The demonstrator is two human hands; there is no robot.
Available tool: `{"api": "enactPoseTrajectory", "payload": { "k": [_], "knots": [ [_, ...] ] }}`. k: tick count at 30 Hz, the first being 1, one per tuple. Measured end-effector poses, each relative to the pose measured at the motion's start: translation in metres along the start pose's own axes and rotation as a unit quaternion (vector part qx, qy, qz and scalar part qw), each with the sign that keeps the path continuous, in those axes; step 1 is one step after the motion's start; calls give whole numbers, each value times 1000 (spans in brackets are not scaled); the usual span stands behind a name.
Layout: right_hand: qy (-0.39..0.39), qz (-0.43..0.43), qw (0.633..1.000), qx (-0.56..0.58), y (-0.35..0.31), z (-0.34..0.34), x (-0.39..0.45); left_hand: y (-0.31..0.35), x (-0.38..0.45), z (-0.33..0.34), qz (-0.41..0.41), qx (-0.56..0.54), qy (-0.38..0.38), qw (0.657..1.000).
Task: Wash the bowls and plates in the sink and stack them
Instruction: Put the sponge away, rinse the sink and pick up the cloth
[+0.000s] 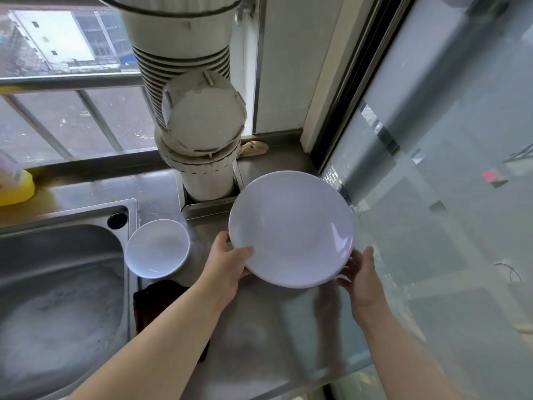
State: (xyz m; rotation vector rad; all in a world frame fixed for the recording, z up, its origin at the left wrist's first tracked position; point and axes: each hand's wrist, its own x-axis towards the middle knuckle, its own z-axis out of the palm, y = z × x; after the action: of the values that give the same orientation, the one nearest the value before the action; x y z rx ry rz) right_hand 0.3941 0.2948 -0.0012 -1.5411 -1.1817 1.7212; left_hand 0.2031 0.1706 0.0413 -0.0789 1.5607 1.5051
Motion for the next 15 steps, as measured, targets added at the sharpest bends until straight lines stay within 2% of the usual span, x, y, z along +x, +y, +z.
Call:
{"api": "enactPoseTrajectory", "payload": {
  "k": [2,4,7,15],
  "knots": [
    [26,-6,999,-42,1,8,7,3,-3,-6,19,9,6,1000],
    [11,-7,997,-78,6,14,12,4,-6,-15,35,15,7,999],
    [-22,40,994,-102,11,18,13,4,-10,-34,45,2,21,999],
    [-31,4,979,-203,-6,38,13,1,-25,-78,72,-15,50,996]
  ]
}}
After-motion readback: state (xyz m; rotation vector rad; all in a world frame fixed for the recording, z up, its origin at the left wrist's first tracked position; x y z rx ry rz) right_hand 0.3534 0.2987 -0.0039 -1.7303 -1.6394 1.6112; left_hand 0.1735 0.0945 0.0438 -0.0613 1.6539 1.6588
